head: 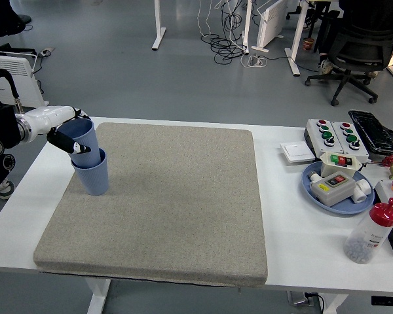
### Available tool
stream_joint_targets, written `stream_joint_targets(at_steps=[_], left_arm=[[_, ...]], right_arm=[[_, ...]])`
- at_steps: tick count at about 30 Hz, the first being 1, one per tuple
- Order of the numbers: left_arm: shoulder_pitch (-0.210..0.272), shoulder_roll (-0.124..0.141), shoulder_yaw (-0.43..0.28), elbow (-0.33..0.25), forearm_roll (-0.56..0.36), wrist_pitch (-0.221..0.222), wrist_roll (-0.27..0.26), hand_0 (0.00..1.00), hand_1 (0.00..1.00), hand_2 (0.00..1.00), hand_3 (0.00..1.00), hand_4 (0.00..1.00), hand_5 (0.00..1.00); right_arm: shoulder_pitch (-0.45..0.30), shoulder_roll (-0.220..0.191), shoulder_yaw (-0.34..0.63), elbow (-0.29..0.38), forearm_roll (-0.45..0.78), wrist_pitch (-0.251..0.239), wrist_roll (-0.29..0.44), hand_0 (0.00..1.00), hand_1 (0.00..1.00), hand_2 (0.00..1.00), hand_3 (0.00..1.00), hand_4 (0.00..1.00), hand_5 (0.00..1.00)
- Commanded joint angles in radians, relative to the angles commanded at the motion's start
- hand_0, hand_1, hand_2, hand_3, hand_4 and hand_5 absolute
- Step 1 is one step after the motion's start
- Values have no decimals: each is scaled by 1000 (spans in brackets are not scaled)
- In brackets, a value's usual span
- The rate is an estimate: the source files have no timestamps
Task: Push cup pick cup insert cup
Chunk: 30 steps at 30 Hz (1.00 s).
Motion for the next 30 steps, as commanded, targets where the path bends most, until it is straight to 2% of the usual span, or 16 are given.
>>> stream_joint_targets(at_steps=[5, 6, 15, 19, 20, 21, 23, 24, 29, 30], left_arm=[[5, -6, 12, 1, 3, 11, 0, 358, 619, 868, 871, 895, 474], [5, -7, 14, 2, 4, 14, 1, 964, 965, 998, 998, 984, 588], [7, -13, 12, 14, -3, 39, 6, 998, 998, 998, 998, 998, 605], [13, -14, -1, 12, -13, 65, -8, 998, 998, 998, 998, 998, 622], [20, -14, -12, 8, -32, 96, -21, 998, 998, 998, 998, 998, 622], [21, -14, -15, 7, -38, 108, -25, 998, 998, 998, 998, 998, 622], [35, -13, -28, 3, -95, 181, -55, 998, 998, 998, 998, 998, 622], [46, -13, -37, 0, -137, 226, -69, 941, 919, 977, 953, 885, 816], [111, -20, -117, -11, -324, 432, -87, 941, 919, 977, 953, 885, 816], [131, -21, -143, -22, -369, 477, -90, 753, 761, 755, 729, 809, 885]], right_arm=[[1, 0, 1, 0, -1, 0, 0, 689, 620, 632, 543, 93, 478], [1, 0, 1, 0, -1, 0, -1, 689, 620, 631, 543, 93, 477], [2, 0, -1, 0, 1, 0, 0, 689, 620, 632, 543, 93, 477], [0, 0, -1, 0, 2, -1, 0, 689, 620, 632, 543, 92, 477], [-1, 0, -1, 0, 2, -1, 0, 689, 620, 632, 543, 92, 477], [-1, 0, -1, 0, 2, -1, 0, 689, 620, 632, 543, 92, 477], [-2, 1, 1, 0, -1, 0, 0, 689, 620, 632, 543, 92, 477], [-4, 1, 2, 0, -2, 0, -1, 689, 620, 632, 543, 93, 477], [-7, 1, 2, 0, -4, -1, -1, 689, 620, 632, 543, 93, 477], [-8, 1, -2, 0, 2, -1, 2, 690, 620, 632, 543, 92, 477]])
